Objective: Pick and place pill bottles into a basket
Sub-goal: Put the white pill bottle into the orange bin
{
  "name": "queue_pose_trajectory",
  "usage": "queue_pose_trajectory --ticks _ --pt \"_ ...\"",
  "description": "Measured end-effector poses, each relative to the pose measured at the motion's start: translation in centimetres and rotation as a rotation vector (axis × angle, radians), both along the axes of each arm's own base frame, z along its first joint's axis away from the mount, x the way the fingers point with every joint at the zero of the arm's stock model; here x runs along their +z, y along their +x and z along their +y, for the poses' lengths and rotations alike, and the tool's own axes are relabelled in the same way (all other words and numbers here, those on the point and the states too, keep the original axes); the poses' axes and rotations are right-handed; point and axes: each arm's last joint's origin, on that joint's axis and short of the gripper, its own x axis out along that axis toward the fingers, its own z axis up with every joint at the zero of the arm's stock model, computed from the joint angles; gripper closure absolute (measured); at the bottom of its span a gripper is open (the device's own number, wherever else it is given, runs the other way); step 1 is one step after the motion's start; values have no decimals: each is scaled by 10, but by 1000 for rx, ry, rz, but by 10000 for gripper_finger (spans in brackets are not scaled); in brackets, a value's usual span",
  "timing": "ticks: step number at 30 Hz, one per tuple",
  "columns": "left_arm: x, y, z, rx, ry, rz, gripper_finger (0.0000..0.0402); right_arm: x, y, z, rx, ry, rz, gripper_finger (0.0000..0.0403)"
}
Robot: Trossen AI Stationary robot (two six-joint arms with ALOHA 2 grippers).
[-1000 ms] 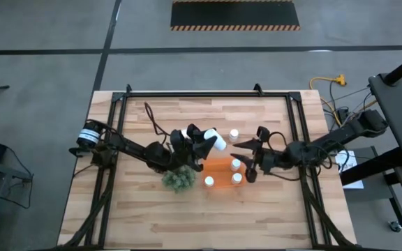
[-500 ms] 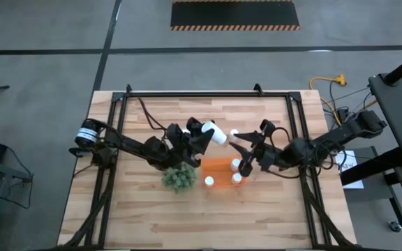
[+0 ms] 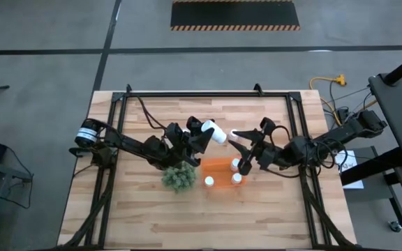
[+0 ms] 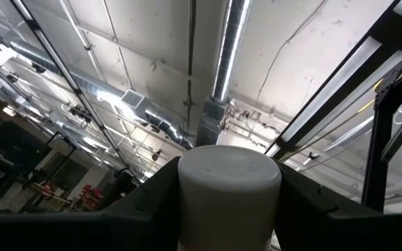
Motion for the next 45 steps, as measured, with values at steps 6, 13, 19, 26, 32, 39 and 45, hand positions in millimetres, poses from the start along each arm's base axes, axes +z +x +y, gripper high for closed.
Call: queue_pose_trajectory --ticks 6,13,19,26,32,39,45 --pt "0 0 0 2 2 1 248 -1 0 0 0 1 2 243" --pt "0 0 1 4 6 2 248 -3 4 1 -6 -24 19 203" --pt "0 1 1 0 16 9 248 4 13 5 -16 -50 18 192" --pt "0 0 1 -6 13 -4 244 5 35 13 -58 -92 49 191" --pt "0 -2 1 -16 25 -6 250 8 41 20 -112 -128 76 190" --pt "-1 0 1 -21 34 6 251 13 41 19 -109 -122 64 190" --pt "-1 0 0 -22 34 3 251 14 45 19 -121 -127 67 190"
